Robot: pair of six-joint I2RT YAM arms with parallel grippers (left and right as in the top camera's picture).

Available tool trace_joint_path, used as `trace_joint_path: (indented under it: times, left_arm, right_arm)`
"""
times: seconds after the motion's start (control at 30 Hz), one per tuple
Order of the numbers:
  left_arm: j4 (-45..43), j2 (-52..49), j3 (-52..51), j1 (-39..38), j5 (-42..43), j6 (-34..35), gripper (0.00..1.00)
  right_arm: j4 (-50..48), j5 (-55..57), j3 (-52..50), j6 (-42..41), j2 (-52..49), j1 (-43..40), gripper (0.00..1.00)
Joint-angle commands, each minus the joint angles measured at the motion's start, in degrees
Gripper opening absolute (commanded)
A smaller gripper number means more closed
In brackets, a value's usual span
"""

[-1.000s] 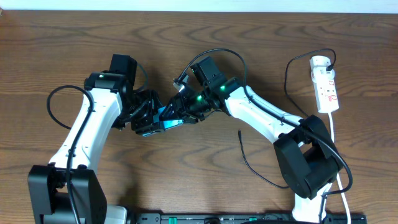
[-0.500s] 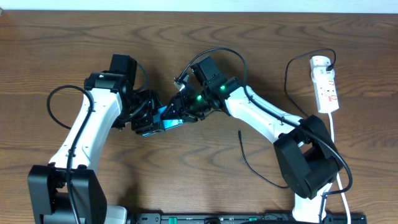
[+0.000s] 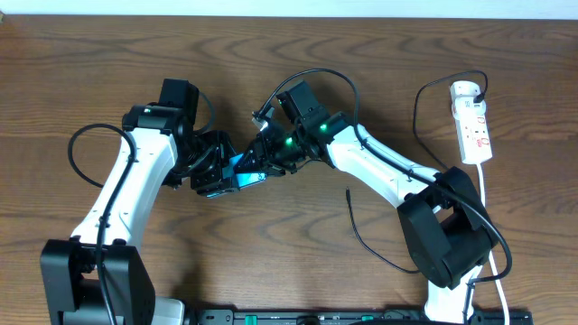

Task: Plug charger to phone and switch on socket
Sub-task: 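Grasp the phone's side edge with the right gripper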

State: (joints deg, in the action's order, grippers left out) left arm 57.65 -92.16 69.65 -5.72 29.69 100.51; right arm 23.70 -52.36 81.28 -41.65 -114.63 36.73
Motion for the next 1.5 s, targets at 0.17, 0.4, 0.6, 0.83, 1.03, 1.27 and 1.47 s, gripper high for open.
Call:
trace_joint_path:
  times: [0.17, 0.4, 0.6, 0.83, 1.03, 1.27, 1.47]
  left_arm:
    - [0.4, 0.0, -0.2, 0.2, 2.8, 0.1, 0.07]
    - [0.4, 0.0, -0.2, 0.2, 2.9, 0.1, 0.07]
    - [0.4, 0.0, -0.2, 0.2, 2.9, 0.1, 0.07]
    - [0.4, 0.0, -0.2, 0.2, 2.9, 0.1, 0.07]
    - [0.4, 0.0, -0.2, 0.2, 2.9, 0.1, 0.07]
    - [0.4, 0.0, -0.2, 0.2, 2.7, 0.1, 0.07]
    - [0.4, 0.0, -0.2, 0.2, 2.6, 0.1, 0.07]
  right_arm:
    - [-0.2, 0.4, 0.5, -0.1, 0.1, 0.5, 0.27]
    - [-0.4, 0.4, 0.5, -0.4, 0.1, 0.5, 0.23]
    - [-0.8, 0.3, 0.5, -1.2, 0.1, 0.5, 0.19]
    - [-0.8, -0.1, 0.5, -1.2, 0.1, 0.5, 0.15]
    - [-0.8, -0.3, 0.5, -1.2, 0.1, 0.5, 0.11]
    - [-0.8, -0.3, 0.5, -1.2, 0.1, 0.5, 0.01]
    - [-0.8, -0.3, 0.5, -1.2, 0.1, 0.5, 0.01]
